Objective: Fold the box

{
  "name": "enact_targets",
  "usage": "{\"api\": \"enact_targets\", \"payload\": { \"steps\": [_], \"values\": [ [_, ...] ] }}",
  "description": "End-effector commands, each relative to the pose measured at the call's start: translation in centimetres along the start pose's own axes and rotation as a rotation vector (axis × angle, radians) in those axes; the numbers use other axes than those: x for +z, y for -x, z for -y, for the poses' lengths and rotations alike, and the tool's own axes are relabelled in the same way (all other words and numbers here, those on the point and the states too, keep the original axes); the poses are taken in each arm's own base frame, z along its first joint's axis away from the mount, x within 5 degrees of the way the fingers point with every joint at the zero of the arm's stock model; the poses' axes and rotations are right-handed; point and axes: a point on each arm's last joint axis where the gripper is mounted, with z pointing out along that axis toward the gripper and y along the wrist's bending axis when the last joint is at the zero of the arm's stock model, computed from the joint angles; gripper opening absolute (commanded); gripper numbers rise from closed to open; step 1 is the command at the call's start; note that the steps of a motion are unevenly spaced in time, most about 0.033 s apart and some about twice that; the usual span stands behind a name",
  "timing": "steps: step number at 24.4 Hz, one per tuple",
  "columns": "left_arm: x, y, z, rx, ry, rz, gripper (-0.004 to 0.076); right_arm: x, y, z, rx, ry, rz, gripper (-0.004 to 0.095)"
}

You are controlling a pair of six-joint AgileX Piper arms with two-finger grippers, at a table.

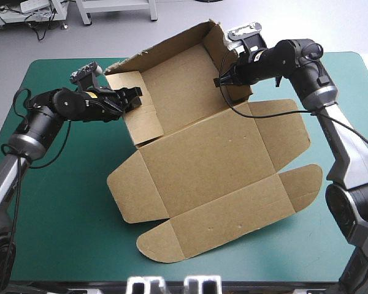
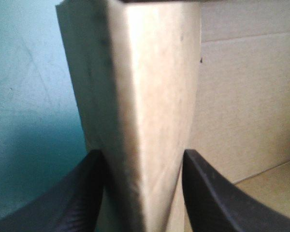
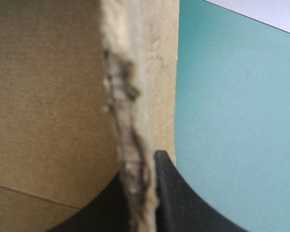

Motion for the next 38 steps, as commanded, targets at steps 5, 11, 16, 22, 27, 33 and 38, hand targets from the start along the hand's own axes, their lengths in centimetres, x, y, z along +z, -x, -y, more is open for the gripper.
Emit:
{"api": "enact_targets", "payload": {
  "steps": [5, 11, 16, 22, 27, 33, 38],
  "values": [
    [3.7, -1.2, 4.3, -0.071, -0.128, 0.052, 0.0151, -3.5, 1.5, -2.2, 0.05, 0.14, 0.094, -0.0018],
    [4.0, -1.7, 4.7, -0.006, -0.127, 0.045, -0.0007, -2.6, 0.3, -1.1, 0.025, 0.04, -0.031, -0.0017],
    [4.2, -2.2, 4.4, 0.115, -0.099, -0.016, -0.0008, -1.0, -2.0, 0.1, 0.011, -0.047, -0.269, -0.0017],
    [5.3, -2.1, 4.0, 0.239, 0.02, -0.219, -0.0008, 0.6, -3.1, 0.1, 0.079, -0.037, -0.327, -0.0018],
    [5.7, -1.0, 5.2, 0.342, 0.033, -0.361, -0.0008, 2.0, -4.9, 0.0, 0.154, -0.03, -0.401, -0.0018],
    [4.5, 0.5, 4.4, 0.47, 0.233, -0.42, -0.0008, 5.0, -10.3, -0.3, 0.255, -0.001, -0.613, -0.0018],
    [6.6, -1.6, 5.6, 0.557, 0.267, -0.469, -0.0008, 5.7, -12.1, -0.5, 0.293, 0.008, -0.678, -0.0018]
  ]
}}
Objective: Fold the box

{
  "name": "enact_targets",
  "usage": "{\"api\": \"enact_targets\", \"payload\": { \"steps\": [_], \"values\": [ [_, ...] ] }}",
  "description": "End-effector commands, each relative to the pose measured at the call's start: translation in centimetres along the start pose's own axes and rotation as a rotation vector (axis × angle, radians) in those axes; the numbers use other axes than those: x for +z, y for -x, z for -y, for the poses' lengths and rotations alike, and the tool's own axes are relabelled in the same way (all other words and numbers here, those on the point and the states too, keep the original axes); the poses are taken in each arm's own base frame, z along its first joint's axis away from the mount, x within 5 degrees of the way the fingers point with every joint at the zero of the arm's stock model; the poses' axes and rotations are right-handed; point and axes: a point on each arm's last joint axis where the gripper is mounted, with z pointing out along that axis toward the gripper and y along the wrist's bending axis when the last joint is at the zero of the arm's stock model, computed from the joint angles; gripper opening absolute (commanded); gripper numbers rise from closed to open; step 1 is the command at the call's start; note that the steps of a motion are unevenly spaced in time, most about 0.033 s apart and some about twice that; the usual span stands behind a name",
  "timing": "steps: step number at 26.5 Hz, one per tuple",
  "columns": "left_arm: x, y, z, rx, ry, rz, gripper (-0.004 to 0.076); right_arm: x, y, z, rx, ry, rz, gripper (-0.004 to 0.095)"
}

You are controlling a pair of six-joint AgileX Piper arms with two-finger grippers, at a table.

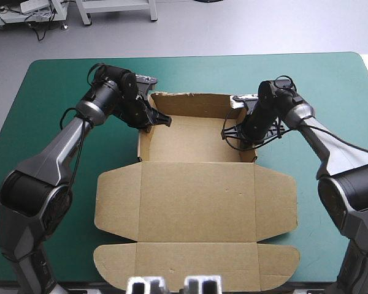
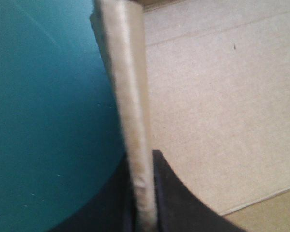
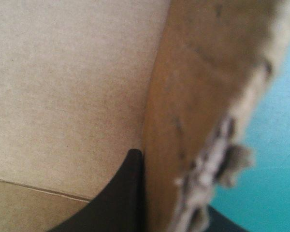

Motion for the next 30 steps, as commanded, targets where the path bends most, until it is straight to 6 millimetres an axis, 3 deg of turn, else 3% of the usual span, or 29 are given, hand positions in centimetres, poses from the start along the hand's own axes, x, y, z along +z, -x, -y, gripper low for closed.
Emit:
{"api": "enact_targets", "payload": {
  "steps": [1, 5, 12, 16, 19, 21, 23, 30],
  "values": [
    [-2.0, -0.4, 2.5, 0.079, -0.009, 0.02, -0.0008, -2.4, -1.0, -0.8, -0.048, 0.027, -0.02, -0.0018],
    [-0.6, -0.4, 3.3, 0.078, 0.035, -0.006, -0.0008, -2.6, -1.1, -0.6, -0.074, 0.003, -0.015, -0.0018],
    [-0.5, -0.4, 3.1, 0.07, 0.033, -0.008, 0.0023, -2.8, -1.0, 0.2, -0.101, -0.076, -0.013, 0.0028],
    [-0.5, -0.4, 3.1, 0.083, 0.035, -0.008, 0.0176, -2.9, -1.1, 0.2, -0.127, -0.077, -0.01, 0.0245],
    [-0.5, -0.4, 3.1, 0.083, 0.035, -0.008, 0.0335, -3.4, -1.1, 0.1, -0.127, -0.077, 0.004, 0.05],
    [-0.5, -0.3, 2.9, 0.09, 0.058, -0.004, 0.0426, -4.3, -1.3, 0.0, -0.12, -0.076, 0.029, 0.0649],
    [-0.7, -0.2, 2.4, 0.106, 0.112, 0.007, 0.047, -5.6, -1.3, -0.1, -0.129, -0.091, 0.067, 0.0717],
    [-4.9, -0.7, 1.0, 0.136, 0.248, 0.124, 0.0475, -13.1, -1.6, -0.4, -0.168, -0.171, 0.295, 0.0716]
  ]
}}
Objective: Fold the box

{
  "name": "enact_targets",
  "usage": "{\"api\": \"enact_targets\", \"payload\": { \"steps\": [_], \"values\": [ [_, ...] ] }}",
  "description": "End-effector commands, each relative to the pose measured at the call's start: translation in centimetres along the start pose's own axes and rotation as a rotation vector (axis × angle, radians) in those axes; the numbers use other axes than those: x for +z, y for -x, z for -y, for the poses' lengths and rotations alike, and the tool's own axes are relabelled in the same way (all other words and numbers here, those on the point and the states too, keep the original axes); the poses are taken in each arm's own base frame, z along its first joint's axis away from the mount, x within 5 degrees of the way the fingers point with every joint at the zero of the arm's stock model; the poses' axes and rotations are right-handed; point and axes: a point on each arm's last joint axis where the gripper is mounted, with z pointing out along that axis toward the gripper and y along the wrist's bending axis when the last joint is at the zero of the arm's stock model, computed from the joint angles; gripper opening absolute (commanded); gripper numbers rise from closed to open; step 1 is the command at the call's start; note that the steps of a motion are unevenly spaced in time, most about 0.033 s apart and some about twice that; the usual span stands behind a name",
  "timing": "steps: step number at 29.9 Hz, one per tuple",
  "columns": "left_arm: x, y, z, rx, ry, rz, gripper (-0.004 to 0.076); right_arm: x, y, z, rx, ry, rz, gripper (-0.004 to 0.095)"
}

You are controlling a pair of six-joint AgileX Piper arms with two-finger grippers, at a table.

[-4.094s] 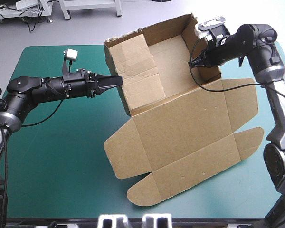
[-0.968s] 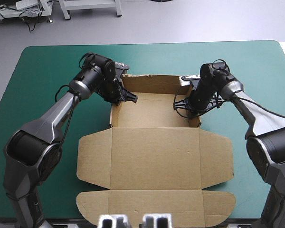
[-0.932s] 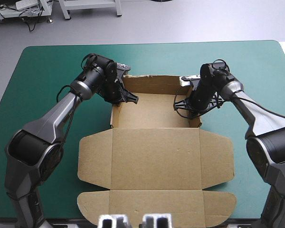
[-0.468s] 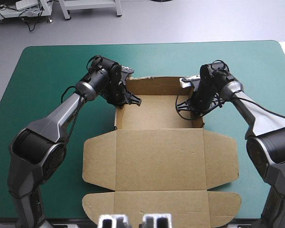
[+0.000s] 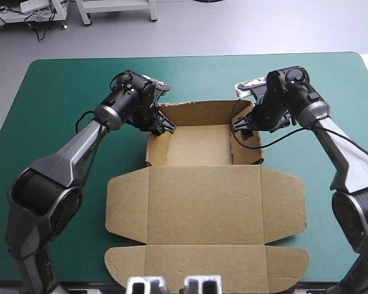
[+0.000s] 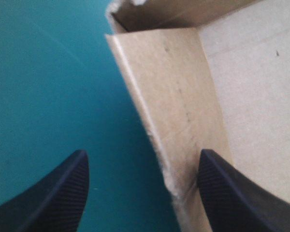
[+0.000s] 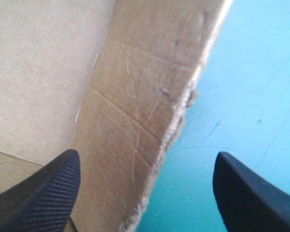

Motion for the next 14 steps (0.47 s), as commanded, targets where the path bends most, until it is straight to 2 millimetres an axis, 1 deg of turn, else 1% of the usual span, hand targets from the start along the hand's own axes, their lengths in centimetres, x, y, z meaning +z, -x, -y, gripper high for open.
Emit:
{"api": "enact_targets", "payload": {
  "steps": [1, 4, 8, 9, 11, 12, 14],
  "values": [
    [-6.6, -1.0, -1.7, -0.001, 0.073, 0.116, 0.0475, -7.1, -0.1, 0.2, -0.021, -0.037, 0.181, 0.0716],
    [-9.9, -2.0, -2.7, 0.002, 0.108, 0.197, 0.0475, -10.4, -0.5, 0.2, -0.029, -0.04, 0.275, 0.0716],
    [-14.8, -4.0, -4.0, 0.014, 0.134, 0.312, 0.0471, -13.0, -1.5, 0.3, -0.059, -0.068, 0.337, 0.0716],
    [-16.4, -4.9, -4.3, 0.003, 0.127, 0.352, 0.0461, -13.4, -1.7, 0.4, -0.06, -0.081, 0.347, 0.0716],
    [-18.8, -6.3, -4.7, -0.005, 0.115, 0.412, 0.0424, -13.8, -1.9, 0.4, -0.06, -0.084, 0.355, 0.0716],
    [-19.9, -7.1, -4.9, 0.008, 0.104, 0.44, 0.0391, -13.8, -1.9, 0.4, -0.06, -0.084, 0.355, 0.0716],
    [-21.5, -8.7, -5.0, 0.059, 0.08, 0.477, 0.029, -13.7, -1.8, 0.4, -0.06, -0.083, 0.353, 0.0716]
  ]
}}
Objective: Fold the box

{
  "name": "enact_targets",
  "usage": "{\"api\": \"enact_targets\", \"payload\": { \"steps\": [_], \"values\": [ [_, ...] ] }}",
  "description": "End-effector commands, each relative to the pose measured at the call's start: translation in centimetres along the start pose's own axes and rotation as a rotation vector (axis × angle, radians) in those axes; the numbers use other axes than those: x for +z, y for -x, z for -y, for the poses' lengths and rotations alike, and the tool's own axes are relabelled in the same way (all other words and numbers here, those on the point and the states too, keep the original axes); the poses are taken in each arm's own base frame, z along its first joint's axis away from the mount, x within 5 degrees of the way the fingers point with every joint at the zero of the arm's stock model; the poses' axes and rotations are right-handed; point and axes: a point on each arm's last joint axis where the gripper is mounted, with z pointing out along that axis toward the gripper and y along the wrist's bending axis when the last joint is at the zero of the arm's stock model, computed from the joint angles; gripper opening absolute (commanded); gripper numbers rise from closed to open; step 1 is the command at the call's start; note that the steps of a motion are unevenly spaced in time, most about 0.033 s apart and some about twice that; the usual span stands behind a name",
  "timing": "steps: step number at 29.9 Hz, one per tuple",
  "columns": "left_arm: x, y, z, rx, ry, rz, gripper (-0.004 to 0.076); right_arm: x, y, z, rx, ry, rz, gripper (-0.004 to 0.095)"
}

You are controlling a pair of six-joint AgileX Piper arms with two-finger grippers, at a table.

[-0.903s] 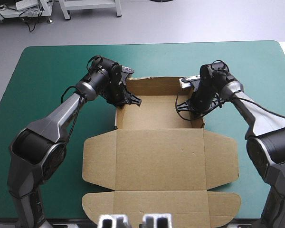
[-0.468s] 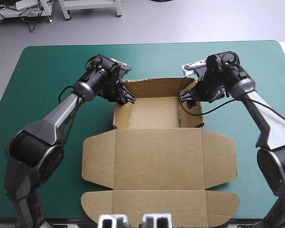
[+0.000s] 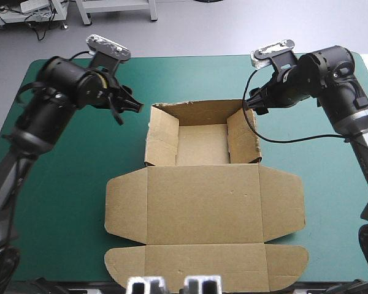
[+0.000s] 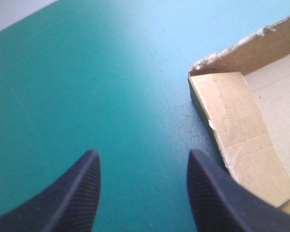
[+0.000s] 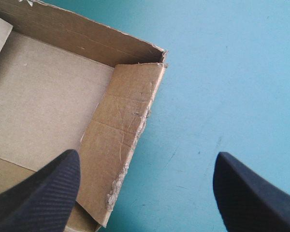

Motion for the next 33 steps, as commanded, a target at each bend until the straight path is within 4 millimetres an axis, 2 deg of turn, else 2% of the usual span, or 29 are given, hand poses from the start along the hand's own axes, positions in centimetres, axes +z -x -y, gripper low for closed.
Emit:
{"api": "enact_targets", "payload": {
  "steps": [1, 4, 5, 7, 10, 15, 19, 24, 26, 28, 33],
  "values": [
    [-6.1, -1.8, -1.1, 0.046, -0.035, 0.093, 0.0225, -2.2, 0.0, 0.2, -0.012, -0.017, 0.041, 0.0716],
    [-7.8, -4.2, -1.4, 0.081, -0.042, 0.1, 0.0032, -0.9, 0.3, 0.1, -0.012, -0.011, 0.023, 0.0716],
    [-7.7, -5.0, -1.4, 0.096, -0.036, 0.083, -0.0011, -0.4, 0.4, 0.1, -0.01, -0.007, 0.013, 0.0716],
    [-7.7, -6.9, -1.5, 0.112, -0.026, 0.053, -0.0004, 1.0, 0.6, 0.0, -0.005, 0.0, -0.012, 0.0716],
    [-6.2, -10.1, -0.9, 0.127, -0.034, -0.036, -0.0004, 3.7, 0.8, -0.3, 0.001, 0.029, -0.068, 0.0716],
    [-3.9, -14.0, -0.1, 0.12, -0.046, -0.15, -0.0004, 8.3, 0.7, -0.7, 0.007, 0.06, -0.168, 0.0716],
    [-3.1, -16.0, 0.1, 0.086, -0.026, -0.196, -0.0004, 12.0, 0.2, -0.9, 0.005, 0.068, -0.26, 0.0716],
    [-3.3, -17.8, 0.1, 0.042, -0.021, -0.196, -0.0004, 15.8, -0.6, -1.4, 0.011, 0.11, -0.351, 0.0703],
    [-3.7, -18.2, 0.0, 0.033, -0.02, -0.18, -0.0004, 16.9, -0.9, -1.6, -0.01, 0.13, -0.373, 0.0649],
    [-4.1, -18.5, -0.2, 0.03, -0.017, -0.167, -0.0004, 17.5, -1.0, -1.8, -0.026, 0.15, -0.384, 0.0536],
    [-5.1, -18.9, -0.4, 0.019, -0.017, -0.116, -0.0004, 18.3, -1.1, -2.0, -0.078, 0.173, -0.38, 0.0057]
  ]
}}
